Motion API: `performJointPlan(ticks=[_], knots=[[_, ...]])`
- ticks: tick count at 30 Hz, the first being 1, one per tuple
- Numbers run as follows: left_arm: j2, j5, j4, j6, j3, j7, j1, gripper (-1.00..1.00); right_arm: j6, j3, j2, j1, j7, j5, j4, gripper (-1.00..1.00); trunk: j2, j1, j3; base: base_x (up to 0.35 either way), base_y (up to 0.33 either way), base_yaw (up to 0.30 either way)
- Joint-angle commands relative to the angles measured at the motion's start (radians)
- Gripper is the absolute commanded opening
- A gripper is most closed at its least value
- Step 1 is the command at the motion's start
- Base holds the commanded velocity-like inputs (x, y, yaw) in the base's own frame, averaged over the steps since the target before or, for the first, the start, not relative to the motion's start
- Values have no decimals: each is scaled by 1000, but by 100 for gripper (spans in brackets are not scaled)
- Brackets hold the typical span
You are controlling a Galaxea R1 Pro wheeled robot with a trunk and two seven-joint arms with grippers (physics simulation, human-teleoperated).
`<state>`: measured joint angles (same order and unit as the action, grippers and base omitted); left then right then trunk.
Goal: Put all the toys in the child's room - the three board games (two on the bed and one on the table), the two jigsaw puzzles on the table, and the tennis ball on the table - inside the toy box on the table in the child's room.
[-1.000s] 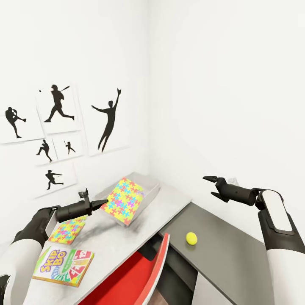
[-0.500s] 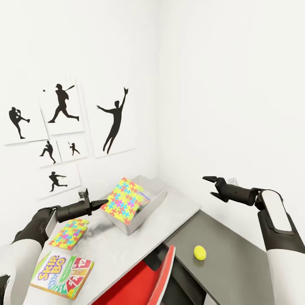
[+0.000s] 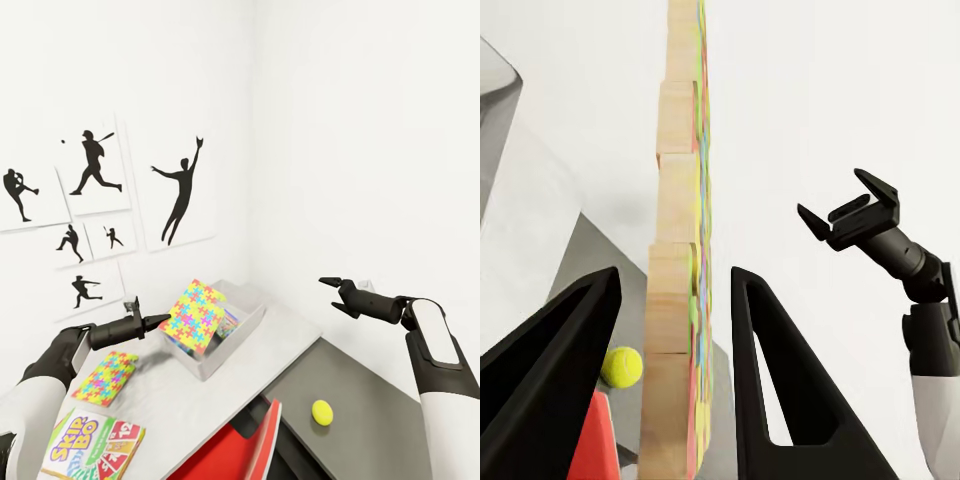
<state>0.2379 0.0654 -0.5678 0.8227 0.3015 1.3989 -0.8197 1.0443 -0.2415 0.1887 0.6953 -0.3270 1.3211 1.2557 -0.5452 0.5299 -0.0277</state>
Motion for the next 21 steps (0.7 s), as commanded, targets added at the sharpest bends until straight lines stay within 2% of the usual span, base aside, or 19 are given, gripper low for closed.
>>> performJointPlan(ticks=[1, 8, 15, 21], knots=[[0, 1, 0, 10, 1, 2, -1, -100, 3, -1, 0, 1, -10, 10, 1, 100, -2, 1, -2, 110, 1, 0], [0, 1, 0, 10, 1, 3, -1, -100, 3, -1, 0, 1, -11, 10, 1, 100, -2, 1, -2, 90, -48, 37], [0, 1, 1, 10, 1, 2, -1, -100, 3, -1, 0, 1, -10, 11, 1, 100, -2, 1, -2, 6, -16, 219], [0, 1, 0, 10, 1, 2, -1, -100, 3, -1, 0, 1, -7, 12, 1, 100, -2, 1, -2, 38, -1, 52]])
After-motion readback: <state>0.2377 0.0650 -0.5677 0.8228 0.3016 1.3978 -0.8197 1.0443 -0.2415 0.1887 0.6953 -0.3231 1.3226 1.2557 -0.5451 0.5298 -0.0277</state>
